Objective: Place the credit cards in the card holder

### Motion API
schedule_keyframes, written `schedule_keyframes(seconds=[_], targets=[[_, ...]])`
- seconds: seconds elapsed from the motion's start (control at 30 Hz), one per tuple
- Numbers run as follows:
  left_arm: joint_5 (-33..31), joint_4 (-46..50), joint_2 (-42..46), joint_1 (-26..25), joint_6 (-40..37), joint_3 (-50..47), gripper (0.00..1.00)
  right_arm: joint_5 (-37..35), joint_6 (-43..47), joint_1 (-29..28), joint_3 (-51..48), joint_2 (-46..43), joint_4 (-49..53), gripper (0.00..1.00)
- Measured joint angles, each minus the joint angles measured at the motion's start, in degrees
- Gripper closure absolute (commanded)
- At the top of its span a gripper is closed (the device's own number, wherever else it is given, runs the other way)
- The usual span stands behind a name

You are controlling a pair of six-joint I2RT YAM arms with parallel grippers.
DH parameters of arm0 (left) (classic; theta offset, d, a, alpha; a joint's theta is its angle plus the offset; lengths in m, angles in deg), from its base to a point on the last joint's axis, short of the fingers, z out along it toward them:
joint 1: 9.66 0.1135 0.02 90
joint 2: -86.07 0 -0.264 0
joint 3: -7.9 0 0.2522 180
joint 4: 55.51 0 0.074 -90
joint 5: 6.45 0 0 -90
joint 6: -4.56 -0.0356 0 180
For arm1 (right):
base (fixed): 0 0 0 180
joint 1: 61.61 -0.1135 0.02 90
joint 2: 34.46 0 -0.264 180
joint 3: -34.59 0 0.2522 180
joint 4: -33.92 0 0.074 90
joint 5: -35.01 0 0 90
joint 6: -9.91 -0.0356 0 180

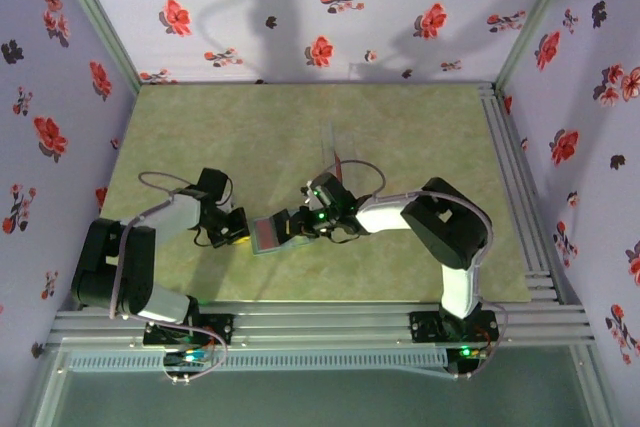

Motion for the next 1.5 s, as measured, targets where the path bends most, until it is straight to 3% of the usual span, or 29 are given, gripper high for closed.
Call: schedule_keyframes(seconds=[0.17,0.4,0.6,1.07,1.23,1.33,1.5], targets=[[0.0,-0.02,0.0,0.0,-0.22,0.0,1.0,-0.07,-0.11,-0.31,0.13,0.11,-0.24,0.73],[0.0,-0.63,0.59,0.0,-0.22,-0.55,1.0,-2.69,1.62,-1.03,0.57,-0.44,1.66,0.8],[0.02,-0.74,0.59,0.0,-0.22,-0.59,1.0,-3.28,2.34,-1.55,1.25,-0.42,3.08,0.8],[0.22,-0.98,0.7,0.0,-0.26,-0.79,1.0,-6.12,3.43,-4.31,4.72,0.33,6.82,0.69],[0.24,-1.01,0.7,0.0,-0.46,-0.79,1.0,-9.27,5.99,-4.85,7.39,0.28,12.98,0.69],[0.5,-1.01,0.59,0.04,-0.87,-0.79,1.0,-11.45,7.67,-5.09,9.57,0.22,17.68,0.62],[1.07,-1.01,0.31,0.26,-1.44,-0.7,1.0,-14.08,9.55,-5.75,11.85,0.26,22.47,0.67]])
